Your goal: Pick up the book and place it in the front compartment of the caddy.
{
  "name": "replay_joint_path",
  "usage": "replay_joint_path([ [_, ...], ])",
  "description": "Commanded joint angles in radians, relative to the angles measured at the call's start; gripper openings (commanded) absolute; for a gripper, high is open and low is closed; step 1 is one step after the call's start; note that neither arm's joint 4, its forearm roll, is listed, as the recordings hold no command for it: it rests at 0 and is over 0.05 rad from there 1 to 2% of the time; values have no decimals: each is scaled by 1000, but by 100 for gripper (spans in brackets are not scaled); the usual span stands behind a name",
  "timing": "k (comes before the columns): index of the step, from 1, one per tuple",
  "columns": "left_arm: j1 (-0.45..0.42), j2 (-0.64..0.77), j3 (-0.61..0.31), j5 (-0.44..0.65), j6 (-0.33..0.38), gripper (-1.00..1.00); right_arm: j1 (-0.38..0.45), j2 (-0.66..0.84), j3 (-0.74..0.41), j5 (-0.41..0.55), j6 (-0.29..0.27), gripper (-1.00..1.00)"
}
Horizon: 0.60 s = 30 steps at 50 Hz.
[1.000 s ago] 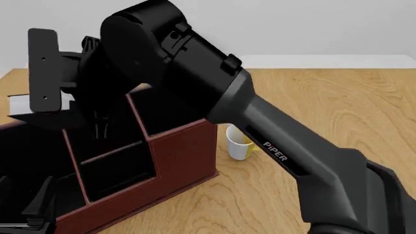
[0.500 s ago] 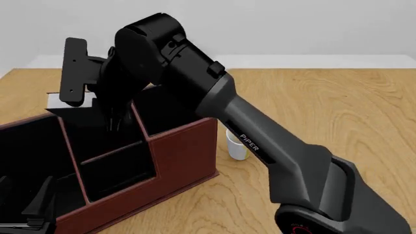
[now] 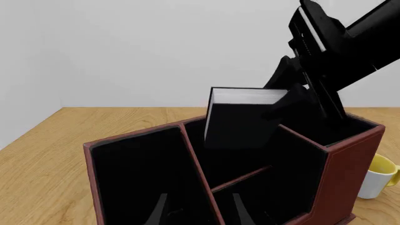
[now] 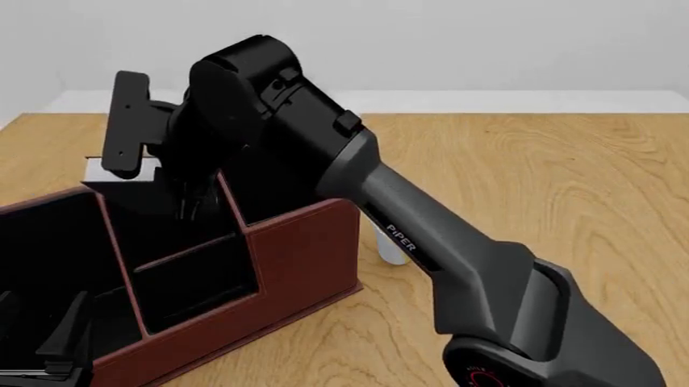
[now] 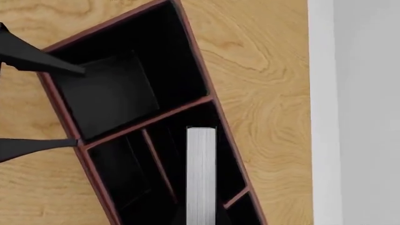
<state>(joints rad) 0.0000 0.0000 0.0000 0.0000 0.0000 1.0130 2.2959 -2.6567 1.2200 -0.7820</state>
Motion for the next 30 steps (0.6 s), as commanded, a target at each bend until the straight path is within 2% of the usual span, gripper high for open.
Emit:
replay_joint_path([
  [1, 0, 0, 0, 0, 0, 100, -15, 10, -7, 0, 44, -100],
  [4, -23, 9, -4, -4, 1, 100, -27, 14, -4, 0, 37, -100],
  [5, -35, 10, -4, -5, 1, 100, -32, 19, -14, 0, 42, 100],
  [7, -79, 16, -4, -12, 0, 100, -34, 22, -20, 0, 39, 100],
  [12, -90, 20, -3, -15, -1, 100, -33, 23, -15, 0, 36, 100],
  [30, -86, 19, -3, -14, -1, 100, -30, 20, -10, 0, 41, 100],
])
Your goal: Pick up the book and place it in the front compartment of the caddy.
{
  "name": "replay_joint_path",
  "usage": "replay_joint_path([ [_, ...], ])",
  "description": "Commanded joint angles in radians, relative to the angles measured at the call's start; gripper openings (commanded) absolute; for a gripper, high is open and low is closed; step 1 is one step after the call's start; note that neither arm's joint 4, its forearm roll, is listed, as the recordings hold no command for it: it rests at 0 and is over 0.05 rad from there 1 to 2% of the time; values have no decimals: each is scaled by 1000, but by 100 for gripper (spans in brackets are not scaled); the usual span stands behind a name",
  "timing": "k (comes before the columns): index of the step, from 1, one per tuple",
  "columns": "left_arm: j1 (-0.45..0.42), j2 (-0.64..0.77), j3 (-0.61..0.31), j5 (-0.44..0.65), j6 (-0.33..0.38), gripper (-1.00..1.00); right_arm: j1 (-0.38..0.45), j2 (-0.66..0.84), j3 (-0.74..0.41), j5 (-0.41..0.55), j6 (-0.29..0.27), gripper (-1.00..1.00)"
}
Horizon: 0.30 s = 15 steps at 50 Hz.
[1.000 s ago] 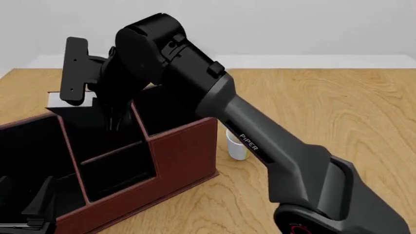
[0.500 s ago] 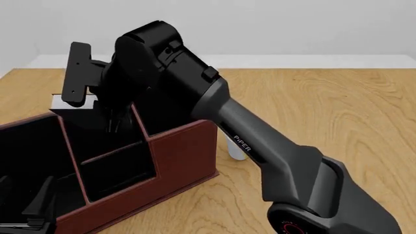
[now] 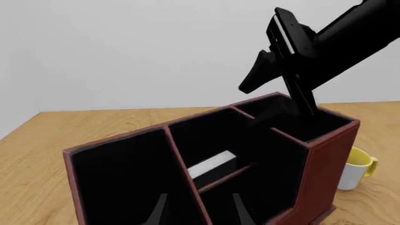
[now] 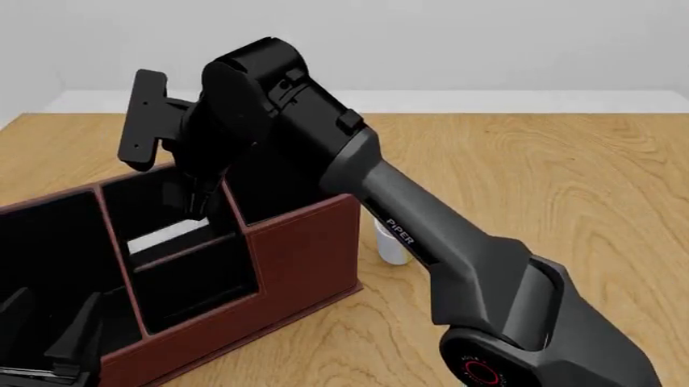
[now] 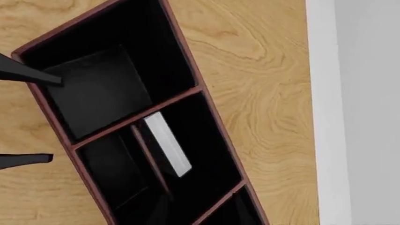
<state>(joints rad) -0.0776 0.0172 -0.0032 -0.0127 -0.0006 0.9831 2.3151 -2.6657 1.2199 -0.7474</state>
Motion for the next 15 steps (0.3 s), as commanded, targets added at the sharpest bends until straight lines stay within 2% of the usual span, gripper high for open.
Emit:
replay_joint_path([
  [1, -8, 2, 0, -2, 0, 100, -1, 0, -1, 0, 6, 100],
  [5, -8, 2, 0, -2, 0, 100, -1, -1, -5, 0, 4, 100],
  [10, -8, 2, 0, -2, 0, 100, 39, -52, -12, 0, 41, 100],
  [15, -8, 2, 0, -2, 0, 100, 66, -154, 40, 0, 24, 100],
])
